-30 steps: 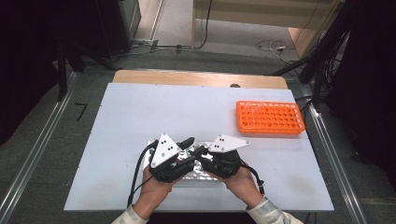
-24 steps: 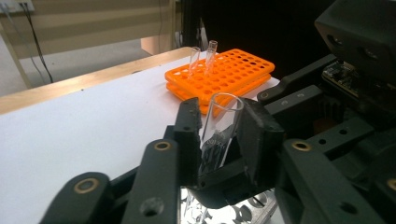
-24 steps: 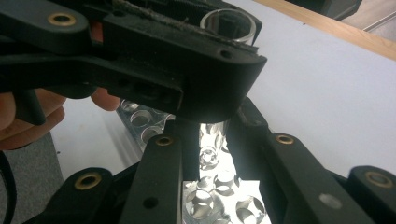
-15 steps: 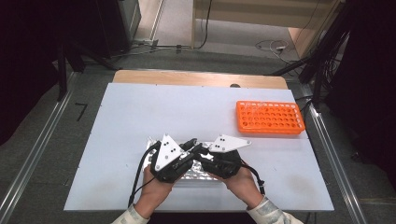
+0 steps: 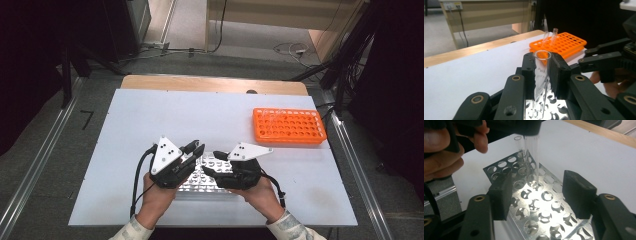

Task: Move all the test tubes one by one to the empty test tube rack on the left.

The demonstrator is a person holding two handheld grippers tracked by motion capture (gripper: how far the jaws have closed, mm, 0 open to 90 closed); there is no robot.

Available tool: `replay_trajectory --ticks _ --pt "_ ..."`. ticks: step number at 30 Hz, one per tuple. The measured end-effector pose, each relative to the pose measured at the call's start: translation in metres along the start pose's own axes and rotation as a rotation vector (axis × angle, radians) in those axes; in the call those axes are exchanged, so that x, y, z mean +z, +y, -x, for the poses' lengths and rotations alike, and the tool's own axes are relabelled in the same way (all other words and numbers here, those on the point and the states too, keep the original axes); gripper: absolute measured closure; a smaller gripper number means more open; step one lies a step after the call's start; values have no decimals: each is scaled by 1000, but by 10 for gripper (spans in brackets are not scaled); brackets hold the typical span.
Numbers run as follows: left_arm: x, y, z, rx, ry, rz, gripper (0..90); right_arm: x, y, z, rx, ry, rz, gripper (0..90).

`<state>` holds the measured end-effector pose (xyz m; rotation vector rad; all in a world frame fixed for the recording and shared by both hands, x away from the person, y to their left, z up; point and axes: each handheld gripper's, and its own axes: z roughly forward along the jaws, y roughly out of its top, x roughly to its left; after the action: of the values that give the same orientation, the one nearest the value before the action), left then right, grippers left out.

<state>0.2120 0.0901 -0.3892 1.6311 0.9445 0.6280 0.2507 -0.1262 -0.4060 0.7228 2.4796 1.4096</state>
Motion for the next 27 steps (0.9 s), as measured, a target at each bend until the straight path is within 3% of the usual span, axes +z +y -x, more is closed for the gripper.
replay_trajectory --ticks 11,27 --pt "-11 -4 -32 -35 111 -5 749 -7 -1 6 16 -19 6 333" --pt "-12 -18 -53 -58 176 -9 749 -9 -3 8 21 -28 3 336"
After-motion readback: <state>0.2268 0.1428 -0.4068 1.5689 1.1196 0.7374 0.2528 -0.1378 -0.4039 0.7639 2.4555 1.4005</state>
